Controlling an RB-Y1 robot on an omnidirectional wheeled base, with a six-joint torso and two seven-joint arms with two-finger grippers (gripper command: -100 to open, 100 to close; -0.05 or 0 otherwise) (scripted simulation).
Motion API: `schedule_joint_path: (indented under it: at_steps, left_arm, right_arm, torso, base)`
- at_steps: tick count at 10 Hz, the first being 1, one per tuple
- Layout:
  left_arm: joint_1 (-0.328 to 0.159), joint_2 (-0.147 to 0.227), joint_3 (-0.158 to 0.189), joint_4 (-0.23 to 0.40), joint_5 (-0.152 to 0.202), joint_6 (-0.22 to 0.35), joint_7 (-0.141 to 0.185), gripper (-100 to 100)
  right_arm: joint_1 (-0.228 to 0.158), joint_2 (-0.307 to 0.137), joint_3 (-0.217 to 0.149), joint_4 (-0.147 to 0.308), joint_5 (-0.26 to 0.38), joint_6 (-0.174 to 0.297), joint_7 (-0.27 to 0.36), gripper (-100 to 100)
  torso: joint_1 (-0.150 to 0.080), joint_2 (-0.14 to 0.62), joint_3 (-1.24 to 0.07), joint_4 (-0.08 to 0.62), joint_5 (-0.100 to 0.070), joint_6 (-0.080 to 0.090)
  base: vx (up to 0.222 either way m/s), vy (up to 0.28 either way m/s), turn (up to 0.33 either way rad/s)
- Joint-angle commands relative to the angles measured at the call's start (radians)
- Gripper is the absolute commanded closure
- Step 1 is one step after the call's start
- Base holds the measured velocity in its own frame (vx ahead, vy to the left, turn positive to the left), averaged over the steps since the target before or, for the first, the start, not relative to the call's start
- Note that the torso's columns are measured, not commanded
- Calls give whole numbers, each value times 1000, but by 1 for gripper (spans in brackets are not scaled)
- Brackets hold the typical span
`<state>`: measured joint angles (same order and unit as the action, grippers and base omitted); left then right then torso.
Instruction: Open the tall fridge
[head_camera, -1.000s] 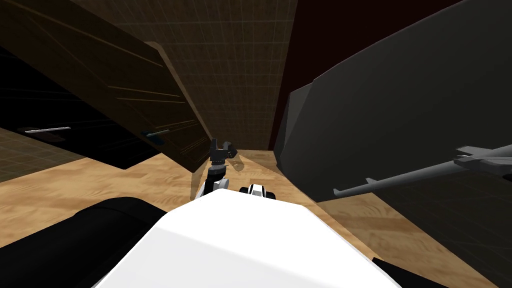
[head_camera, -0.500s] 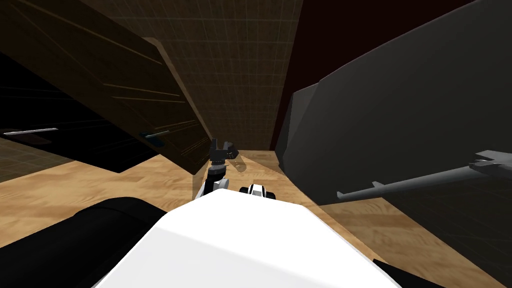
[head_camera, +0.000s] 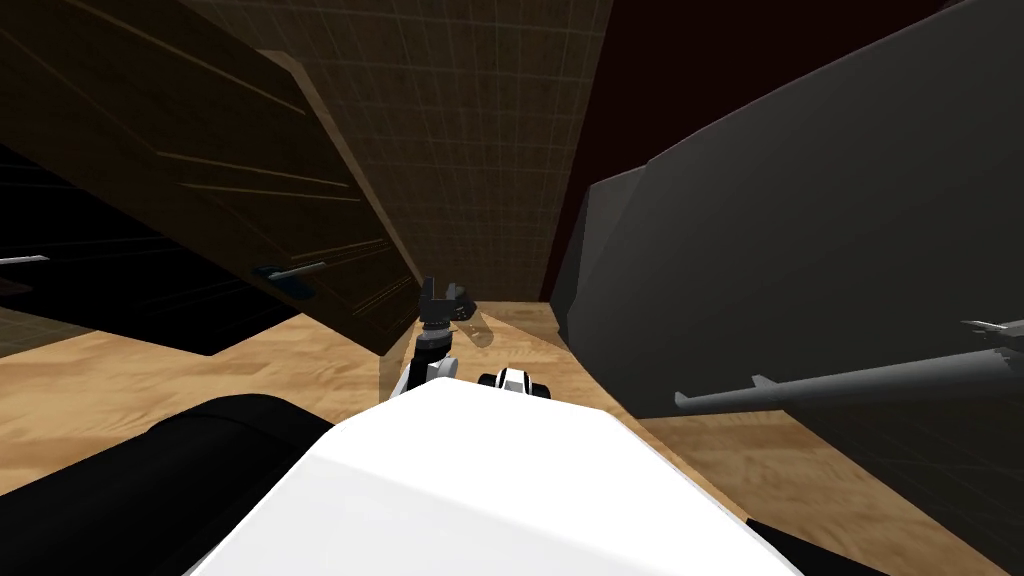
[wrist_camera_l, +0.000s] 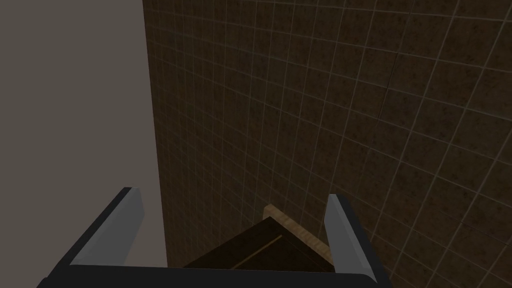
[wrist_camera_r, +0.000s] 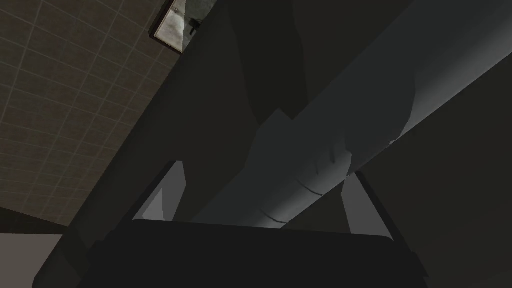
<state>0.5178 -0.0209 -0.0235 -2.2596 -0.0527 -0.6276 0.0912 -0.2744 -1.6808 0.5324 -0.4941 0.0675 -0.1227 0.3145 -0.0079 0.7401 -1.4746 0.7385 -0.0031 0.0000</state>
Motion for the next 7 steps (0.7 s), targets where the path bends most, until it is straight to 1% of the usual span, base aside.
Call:
schedule_joint_path:
  at_steps: [1,2,3,4,5,6,7]
  left_arm:
    - [0,0,0,0,0,0,0,0]
    - [0,0,0,0,0,0,0,0]
    - [0,0,0,0,0,0,0,0]
    - [0,0,0,0,0,0,0,0]
    - [0,0,0,0,0,0,0,0]
    - [0,0,0,0,0,0,0,0]
    - [0,0,0,0,0,0,0,0]
  right_arm:
    - [31,-57,27,-16,-32,-36,-40,-100]
    - [-5,-57,41,-16,-32,-36,-40,-100]
    - [-18,-57,52,-16,-32,-36,-40,-100]
    - [0,-57,33,-16,-32,-36,-40,-100]
    - [31,-57,27,-16,-32,-36,-40,-100]
    - [31,-57,27,-16,-32,-36,-40,-100]
    - [41,-85,45,-21,-47,-56,-63,-100]
  torso:
    - [3,-2,-1,0,2,2]
    - [6,-3,-3,0,5,3]
    - [9,-1,-1,0,5,2]
    - [9,1,0,0,4,0]
    - [9,2,1,1,4,0]
    - [9,1,0,0,3,0]
    - [9,-1,-1,0,3,0]
  base:
    - [86,-2,-80]
    - [73,-2,-52]
    - [32,-7,-7]
    - [3,-7,6]
    - [-9,-2,5]
    - [-11,2,0]
    - [29,-1,-56]
